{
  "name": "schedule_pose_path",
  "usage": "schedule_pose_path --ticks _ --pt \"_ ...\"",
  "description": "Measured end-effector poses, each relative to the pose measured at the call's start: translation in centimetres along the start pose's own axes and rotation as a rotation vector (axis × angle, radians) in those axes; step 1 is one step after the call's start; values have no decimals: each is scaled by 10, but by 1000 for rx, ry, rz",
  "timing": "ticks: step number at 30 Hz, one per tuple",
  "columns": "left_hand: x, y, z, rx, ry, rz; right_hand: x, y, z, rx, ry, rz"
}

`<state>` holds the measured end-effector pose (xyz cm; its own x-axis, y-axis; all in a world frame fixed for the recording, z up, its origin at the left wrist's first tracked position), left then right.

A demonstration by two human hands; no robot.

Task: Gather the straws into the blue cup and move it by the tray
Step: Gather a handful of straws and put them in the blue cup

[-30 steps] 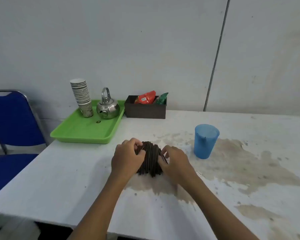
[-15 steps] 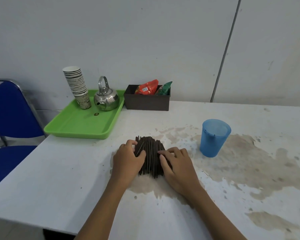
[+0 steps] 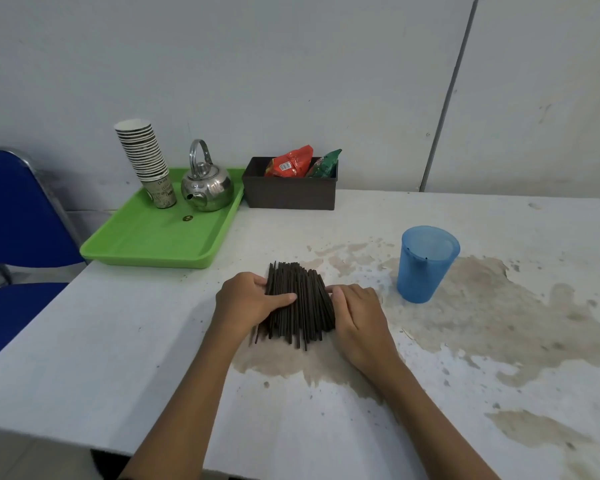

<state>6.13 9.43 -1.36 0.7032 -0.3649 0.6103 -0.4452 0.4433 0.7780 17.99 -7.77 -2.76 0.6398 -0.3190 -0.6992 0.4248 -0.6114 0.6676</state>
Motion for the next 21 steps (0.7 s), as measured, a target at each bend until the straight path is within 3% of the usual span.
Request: schedule_pose_path --ticks 8,21 --pt "-13 5 0 -28 23 157 -5 3 5 -16 10 18" --pt "-2 1 -6 -64 -16 -9 -11 6 9 -34 -1 -24"
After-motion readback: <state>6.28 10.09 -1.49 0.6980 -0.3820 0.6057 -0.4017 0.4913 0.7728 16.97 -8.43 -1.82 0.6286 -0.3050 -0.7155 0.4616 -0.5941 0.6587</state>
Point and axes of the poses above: each hand's wrist, its own z-axis away from the middle knuckle, its own y-axis out of the back of the hand, x = y × z, the point moved 8 cm from there along -z, towards the middle knuckle, and after that the axes turned 3 degrees about -x, right-handed, at the moved point
